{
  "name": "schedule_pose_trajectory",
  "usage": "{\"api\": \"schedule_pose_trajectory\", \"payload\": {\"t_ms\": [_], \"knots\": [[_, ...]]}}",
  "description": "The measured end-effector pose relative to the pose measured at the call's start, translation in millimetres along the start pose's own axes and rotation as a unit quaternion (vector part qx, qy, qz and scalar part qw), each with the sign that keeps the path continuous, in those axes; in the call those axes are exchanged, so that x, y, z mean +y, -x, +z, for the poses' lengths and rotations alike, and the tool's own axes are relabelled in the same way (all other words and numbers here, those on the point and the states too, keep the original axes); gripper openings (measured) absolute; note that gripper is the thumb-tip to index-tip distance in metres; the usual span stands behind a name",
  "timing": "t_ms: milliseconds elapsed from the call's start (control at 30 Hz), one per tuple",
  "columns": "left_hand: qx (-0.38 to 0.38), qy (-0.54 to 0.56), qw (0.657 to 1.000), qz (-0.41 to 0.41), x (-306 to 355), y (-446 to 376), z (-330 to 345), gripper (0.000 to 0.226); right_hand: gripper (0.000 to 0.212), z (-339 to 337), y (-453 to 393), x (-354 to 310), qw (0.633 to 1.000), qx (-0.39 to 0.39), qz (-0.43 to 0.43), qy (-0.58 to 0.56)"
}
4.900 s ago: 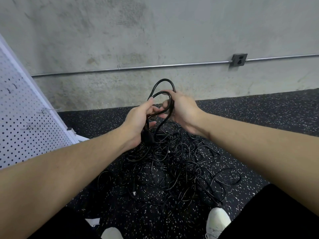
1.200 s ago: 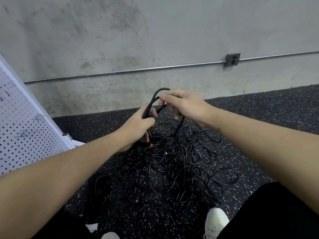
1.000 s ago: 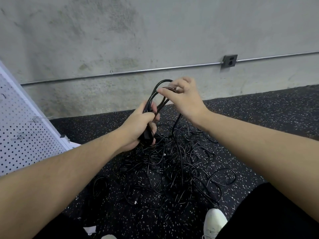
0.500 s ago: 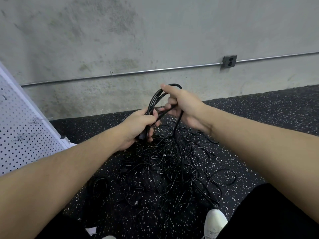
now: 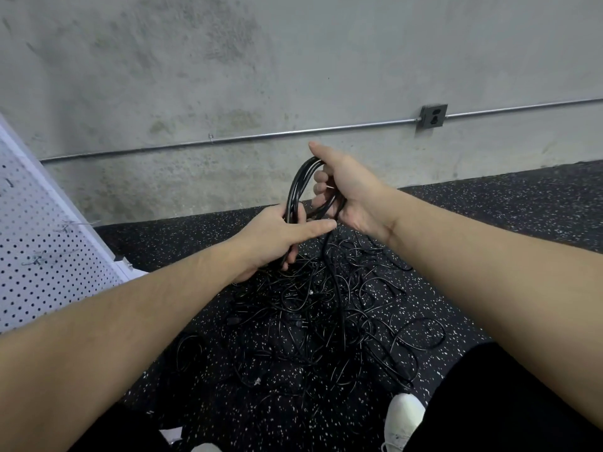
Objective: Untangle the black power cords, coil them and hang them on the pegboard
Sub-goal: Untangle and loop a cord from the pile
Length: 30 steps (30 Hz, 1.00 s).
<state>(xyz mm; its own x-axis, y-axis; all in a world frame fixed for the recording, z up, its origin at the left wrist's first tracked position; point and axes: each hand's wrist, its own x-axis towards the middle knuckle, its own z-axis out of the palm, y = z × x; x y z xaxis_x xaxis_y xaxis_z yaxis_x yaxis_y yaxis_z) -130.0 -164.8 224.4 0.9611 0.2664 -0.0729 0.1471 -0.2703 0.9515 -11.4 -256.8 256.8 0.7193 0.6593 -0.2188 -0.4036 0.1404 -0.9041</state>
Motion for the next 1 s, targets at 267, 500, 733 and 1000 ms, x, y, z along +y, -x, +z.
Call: {"api": "schedule_pose_trajectory", "payload": {"t_ms": [267, 500, 733, 1000], "knots": [[-0.163, 0.124, 0.979, -0.017, -7, 1, -2, 0.043, 0.048, -3, -5, -6, 0.997, 0.041, 0.062, -0.014], [-0.182, 0.222, 0.954, -0.088, 2, 8, 7, 0.048, 0.047, -8, -7, -10, 0.996, 0.046, 0.041, -0.066], [-0.125, 0.2, 0.968, -0.084, 1, 7, 13, 0.039, 0.056, -15, -9, -3, 0.999, 0.037, 0.017, -0.019], [-0.017, 0.269, 0.963, 0.0, -4, -9, -6, 0.028, 0.036, -36, -3, 27, 0.929, -0.232, 0.055, 0.283]]}}
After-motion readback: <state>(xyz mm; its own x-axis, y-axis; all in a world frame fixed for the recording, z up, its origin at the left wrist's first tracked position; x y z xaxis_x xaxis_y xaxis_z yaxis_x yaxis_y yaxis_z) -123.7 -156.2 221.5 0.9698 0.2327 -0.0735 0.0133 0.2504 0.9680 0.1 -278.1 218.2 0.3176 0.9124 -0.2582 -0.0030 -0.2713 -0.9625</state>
